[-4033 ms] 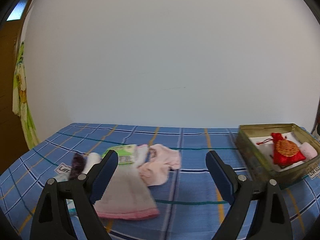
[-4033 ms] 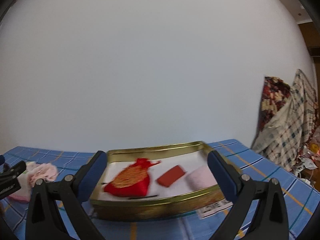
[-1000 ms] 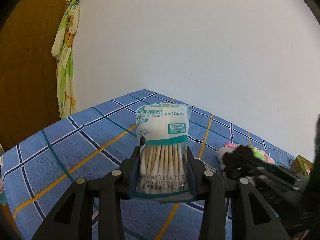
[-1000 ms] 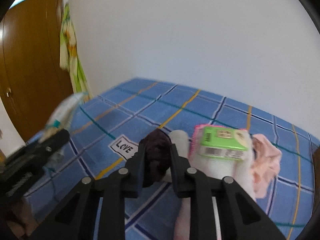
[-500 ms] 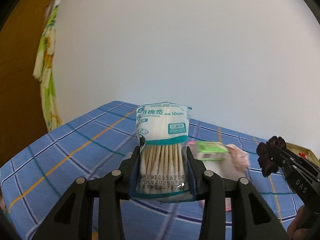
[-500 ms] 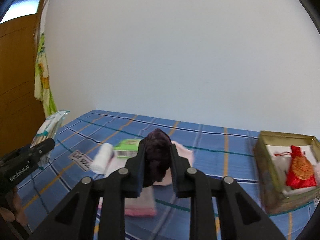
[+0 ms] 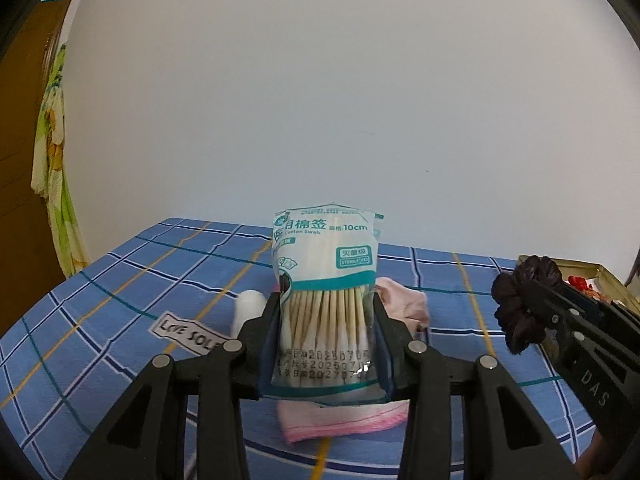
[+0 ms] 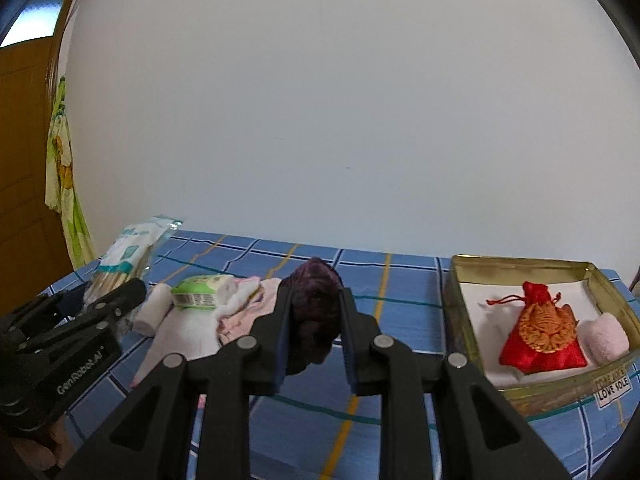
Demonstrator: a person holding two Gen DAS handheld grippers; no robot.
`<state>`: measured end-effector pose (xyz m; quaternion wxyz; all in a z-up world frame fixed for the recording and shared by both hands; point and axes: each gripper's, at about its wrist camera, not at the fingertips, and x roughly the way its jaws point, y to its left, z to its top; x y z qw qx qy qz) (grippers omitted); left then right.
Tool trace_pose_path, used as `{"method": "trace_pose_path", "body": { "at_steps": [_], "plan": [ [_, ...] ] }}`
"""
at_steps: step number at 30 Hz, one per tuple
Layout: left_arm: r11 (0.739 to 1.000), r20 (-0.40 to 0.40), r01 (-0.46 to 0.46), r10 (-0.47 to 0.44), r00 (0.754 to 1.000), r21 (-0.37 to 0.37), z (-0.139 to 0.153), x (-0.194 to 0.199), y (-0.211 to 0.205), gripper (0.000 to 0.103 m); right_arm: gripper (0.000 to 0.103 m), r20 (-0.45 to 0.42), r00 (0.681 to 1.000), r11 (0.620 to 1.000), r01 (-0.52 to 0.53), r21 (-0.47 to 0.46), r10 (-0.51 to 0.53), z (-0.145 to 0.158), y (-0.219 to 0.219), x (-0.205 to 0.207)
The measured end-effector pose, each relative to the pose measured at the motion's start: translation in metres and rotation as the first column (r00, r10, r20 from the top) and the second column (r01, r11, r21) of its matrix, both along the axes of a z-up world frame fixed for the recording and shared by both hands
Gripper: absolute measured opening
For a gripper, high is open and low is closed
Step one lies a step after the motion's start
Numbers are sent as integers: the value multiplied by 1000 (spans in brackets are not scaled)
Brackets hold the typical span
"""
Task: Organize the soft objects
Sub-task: 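Carry the swab bag and scrunchie over to the gold tin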
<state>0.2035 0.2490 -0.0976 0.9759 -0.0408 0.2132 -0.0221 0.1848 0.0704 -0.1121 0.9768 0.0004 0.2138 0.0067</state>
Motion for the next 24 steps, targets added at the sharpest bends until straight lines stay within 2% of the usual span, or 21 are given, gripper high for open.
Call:
{"method": "trace_pose_path", "body": {
  "at_steps": [24],
  "plan": [
    [998,4,54,-54,999,32,4,4,-58,43,23,52,998,999,46,-11,-45,12,-30,-20]
  ]
}}
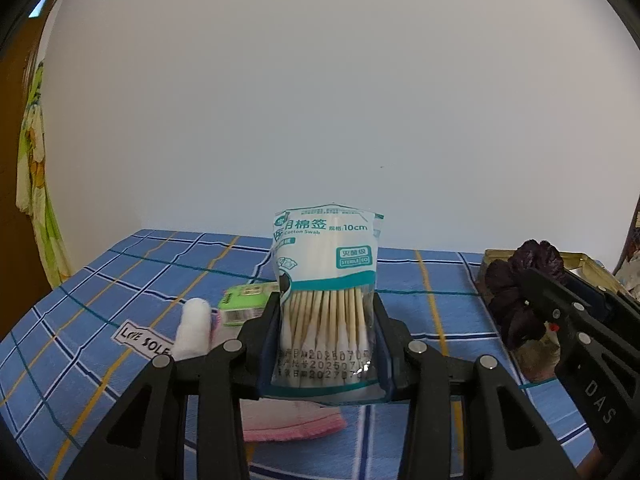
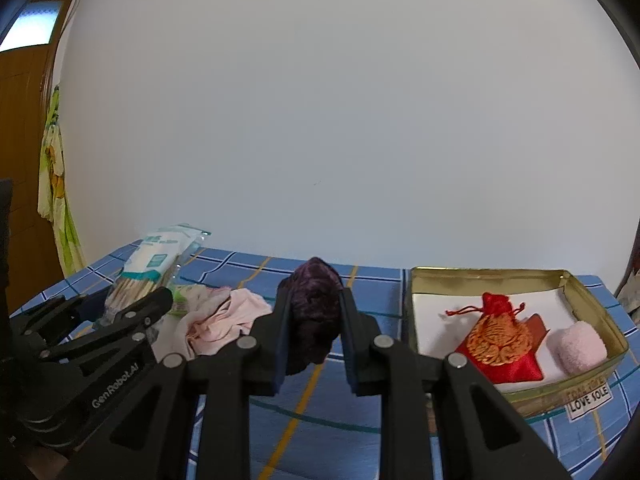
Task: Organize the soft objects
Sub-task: 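Carry the swab bag and scrunchie over to the gold tin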
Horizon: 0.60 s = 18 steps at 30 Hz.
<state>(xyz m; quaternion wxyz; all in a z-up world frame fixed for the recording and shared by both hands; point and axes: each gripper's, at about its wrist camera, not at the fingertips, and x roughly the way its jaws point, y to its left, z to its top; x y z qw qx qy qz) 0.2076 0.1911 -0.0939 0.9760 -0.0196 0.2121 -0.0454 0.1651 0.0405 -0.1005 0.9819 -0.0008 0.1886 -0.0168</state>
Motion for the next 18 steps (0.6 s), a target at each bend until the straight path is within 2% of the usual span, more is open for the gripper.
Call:
{"method": "trace_pose_path", "body": {
  "at_steps": [18],
  "plan": [
    [997,1,77,-77,997,-2,1,11,-53,43,23,33,997,997,75,-26,-74,13,-43,-13]
  ]
}}
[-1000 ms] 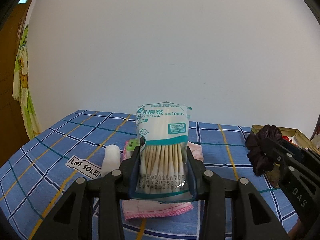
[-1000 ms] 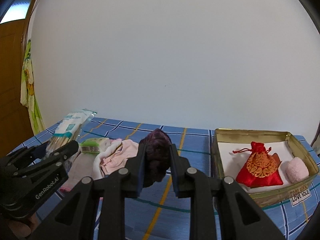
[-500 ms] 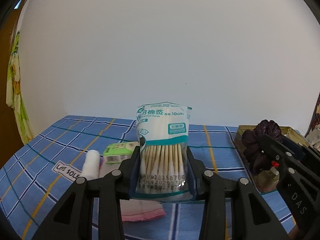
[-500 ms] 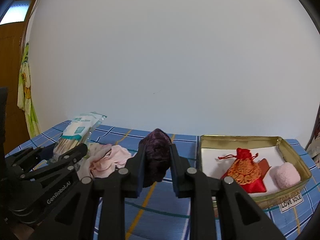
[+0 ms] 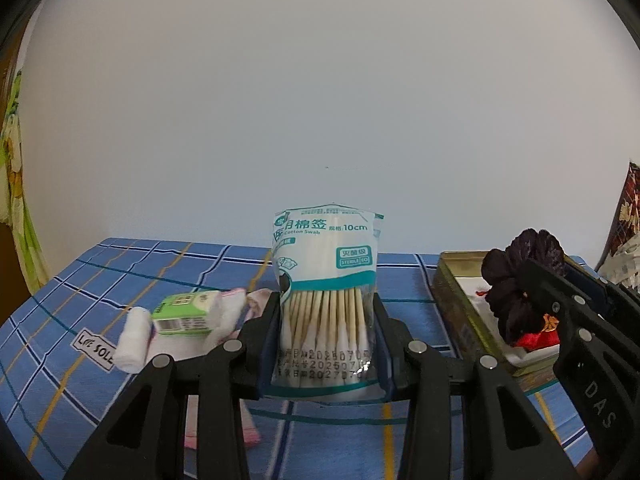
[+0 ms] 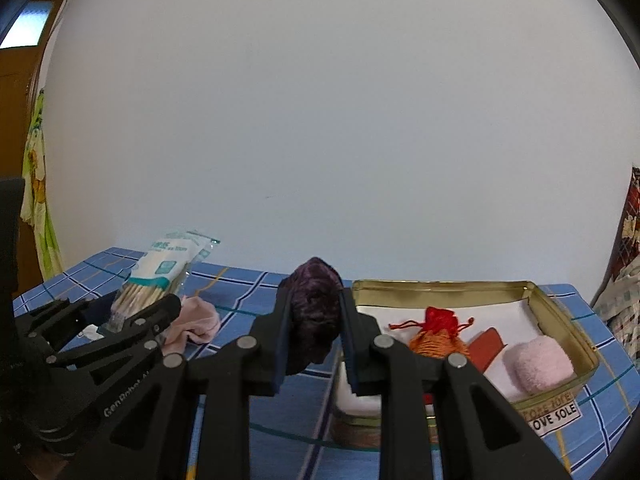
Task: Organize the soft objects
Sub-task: 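Carry the swab bag and scrunchie over to the gold tin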
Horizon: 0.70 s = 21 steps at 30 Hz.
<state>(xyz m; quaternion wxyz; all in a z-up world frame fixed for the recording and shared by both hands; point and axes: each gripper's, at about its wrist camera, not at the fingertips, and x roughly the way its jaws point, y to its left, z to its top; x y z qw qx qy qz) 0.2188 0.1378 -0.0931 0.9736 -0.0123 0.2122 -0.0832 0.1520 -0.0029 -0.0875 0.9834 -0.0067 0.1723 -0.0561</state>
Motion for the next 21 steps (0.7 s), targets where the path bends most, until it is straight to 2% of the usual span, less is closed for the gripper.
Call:
{"method": "trace_pose_path", "body": {
  "at_steps": [13,21],
  "plan": [
    [999,1,44,-44,999,-8,-4,15,-30,43,23,12,998,998,70,-8,-70,7,-42,-6],
    [997,4,77,-77,997,-4,-3,15,-63,43,23,9,994,994,111,4,-111,14,-63,-13]
  ]
}}
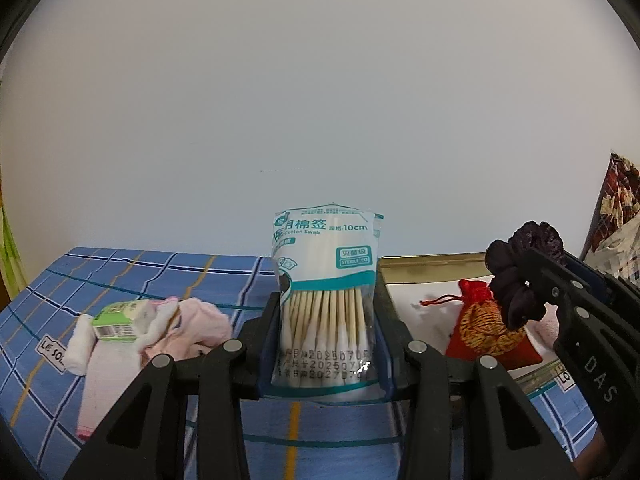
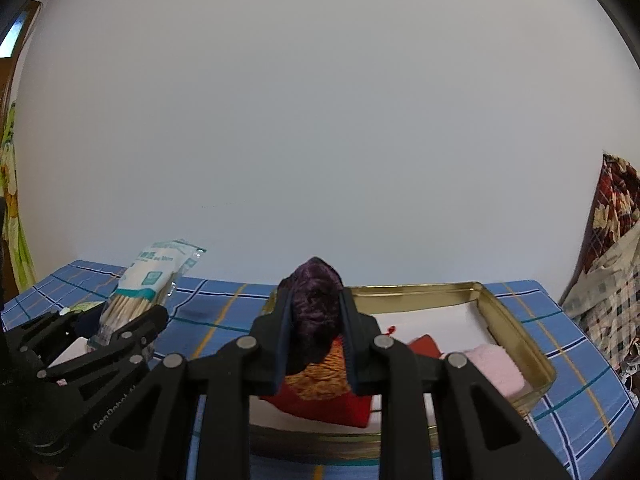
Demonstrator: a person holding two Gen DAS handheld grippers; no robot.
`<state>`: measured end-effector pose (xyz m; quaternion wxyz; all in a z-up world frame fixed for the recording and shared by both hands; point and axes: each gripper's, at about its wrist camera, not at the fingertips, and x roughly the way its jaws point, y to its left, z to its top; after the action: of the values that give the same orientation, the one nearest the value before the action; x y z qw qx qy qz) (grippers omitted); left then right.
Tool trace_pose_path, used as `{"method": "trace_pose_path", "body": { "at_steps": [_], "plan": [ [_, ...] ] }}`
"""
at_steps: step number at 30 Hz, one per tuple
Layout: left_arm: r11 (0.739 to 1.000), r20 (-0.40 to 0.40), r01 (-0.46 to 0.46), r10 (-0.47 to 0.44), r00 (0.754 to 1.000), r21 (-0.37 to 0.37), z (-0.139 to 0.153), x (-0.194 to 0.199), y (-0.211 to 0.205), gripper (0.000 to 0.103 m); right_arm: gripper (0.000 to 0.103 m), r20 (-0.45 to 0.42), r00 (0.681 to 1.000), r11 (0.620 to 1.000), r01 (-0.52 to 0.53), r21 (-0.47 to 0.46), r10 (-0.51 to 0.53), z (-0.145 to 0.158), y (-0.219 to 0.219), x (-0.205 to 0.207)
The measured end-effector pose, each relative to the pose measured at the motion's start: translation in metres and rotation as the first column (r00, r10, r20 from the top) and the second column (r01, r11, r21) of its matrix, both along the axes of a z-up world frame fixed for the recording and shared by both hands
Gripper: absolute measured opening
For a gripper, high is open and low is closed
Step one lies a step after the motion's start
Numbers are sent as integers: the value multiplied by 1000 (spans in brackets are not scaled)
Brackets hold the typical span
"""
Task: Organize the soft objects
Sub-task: 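Carry the swab bag and scrunchie over to the gold tin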
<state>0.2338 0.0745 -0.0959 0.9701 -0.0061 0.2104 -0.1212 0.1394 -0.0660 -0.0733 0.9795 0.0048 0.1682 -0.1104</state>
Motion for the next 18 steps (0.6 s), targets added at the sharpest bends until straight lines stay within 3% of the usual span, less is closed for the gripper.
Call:
{"method": "trace_pose_path", "body": {
  "at_steps": [18],
  "plan": [
    [999,23,38,-38,999,6,9,-5,-40,43,23,6,995,995,101,1,-101,17,-44,-16]
  ]
}}
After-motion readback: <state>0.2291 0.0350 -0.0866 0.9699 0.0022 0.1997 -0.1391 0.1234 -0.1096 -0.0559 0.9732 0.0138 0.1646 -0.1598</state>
